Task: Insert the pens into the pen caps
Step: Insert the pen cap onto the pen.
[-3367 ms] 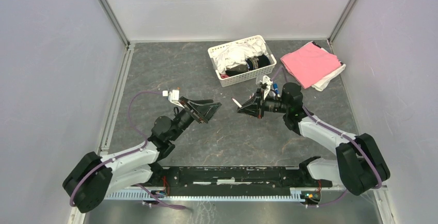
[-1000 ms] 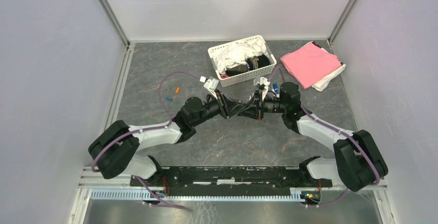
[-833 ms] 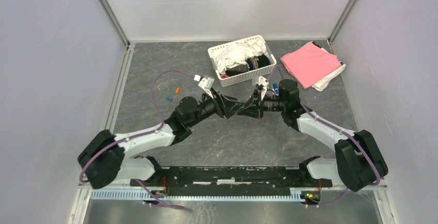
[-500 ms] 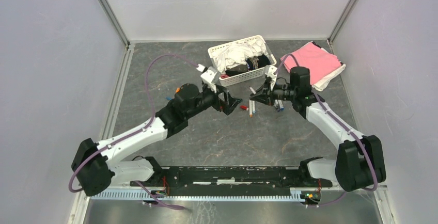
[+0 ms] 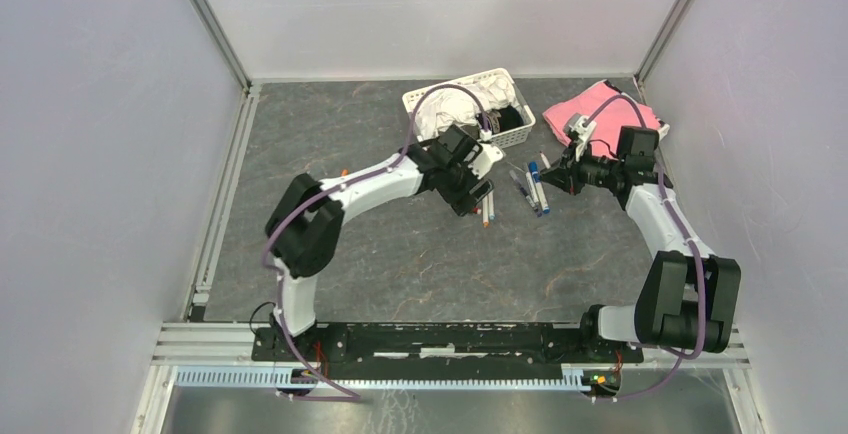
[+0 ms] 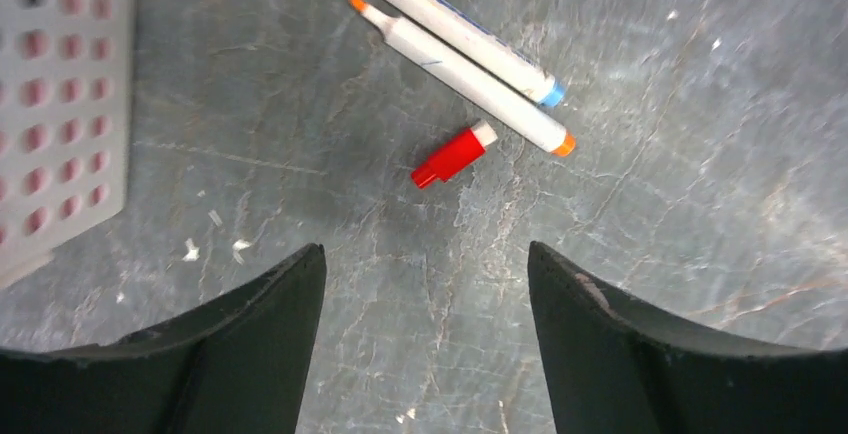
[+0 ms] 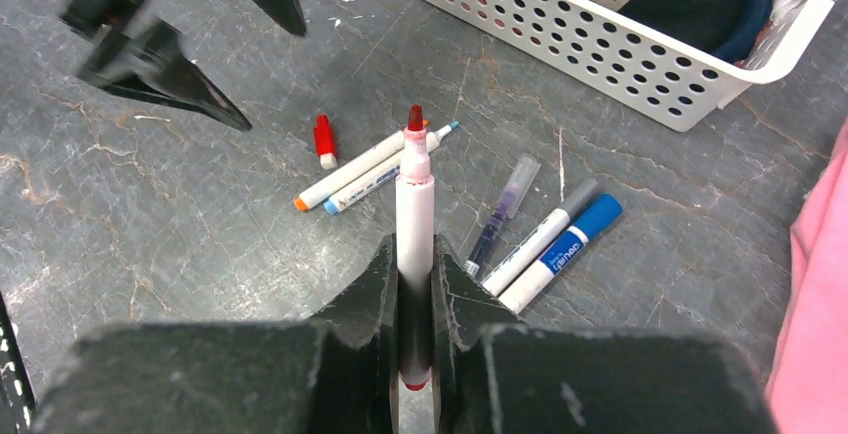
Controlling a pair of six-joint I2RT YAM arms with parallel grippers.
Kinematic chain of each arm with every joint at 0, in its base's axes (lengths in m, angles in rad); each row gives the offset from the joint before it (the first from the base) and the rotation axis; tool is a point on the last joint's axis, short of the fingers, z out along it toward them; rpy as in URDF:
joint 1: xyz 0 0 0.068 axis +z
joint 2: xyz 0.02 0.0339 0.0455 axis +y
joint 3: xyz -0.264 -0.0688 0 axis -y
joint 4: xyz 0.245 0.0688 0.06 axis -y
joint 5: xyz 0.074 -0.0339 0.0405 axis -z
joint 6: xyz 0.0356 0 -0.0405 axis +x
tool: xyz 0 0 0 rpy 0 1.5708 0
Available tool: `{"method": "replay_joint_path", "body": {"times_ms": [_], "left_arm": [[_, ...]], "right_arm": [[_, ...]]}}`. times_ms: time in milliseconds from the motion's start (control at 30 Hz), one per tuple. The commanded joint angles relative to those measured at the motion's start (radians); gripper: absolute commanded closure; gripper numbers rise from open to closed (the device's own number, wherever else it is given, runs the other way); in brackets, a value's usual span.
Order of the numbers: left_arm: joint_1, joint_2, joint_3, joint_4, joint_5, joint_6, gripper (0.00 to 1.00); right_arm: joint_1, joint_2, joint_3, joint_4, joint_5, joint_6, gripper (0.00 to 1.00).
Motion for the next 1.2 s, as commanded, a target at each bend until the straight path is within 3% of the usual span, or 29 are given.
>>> {"method": "replay_joint_path", "body": {"times_ms": [0,133,567,1000,1167], "left_arm": [[0.001,0.119,0.179,-0.204,0.074,0.223,0.23],[-0.003,0.224,0.281,-0.266,0.099,0.29,0.27],[-0.018,0.344,0.37,-0.29,0.155,0.363,0.3],[-0.032,0.399,0.407,-0.298,0.144,0.355,0.45],[-0.032,0.399,0.402,-0.298,0.13,0.345,0.58]], "right_arm": [[-0.01,-0.006,0.03,-0.023,-0.061,-0.027,1.0],[-0.014,-0.002,0.033,-0.03,-0.071,-0.031,1.0],[-0.028,0.01,0.038,-0.042,-0.101,-0.033,1.0],[-0.031,0.011,0.038,-0.046,-0.115,-0.034,1.0],[-0.033,0.012,0.038,-0.049,-0.121,-0.036,1.0]]}}
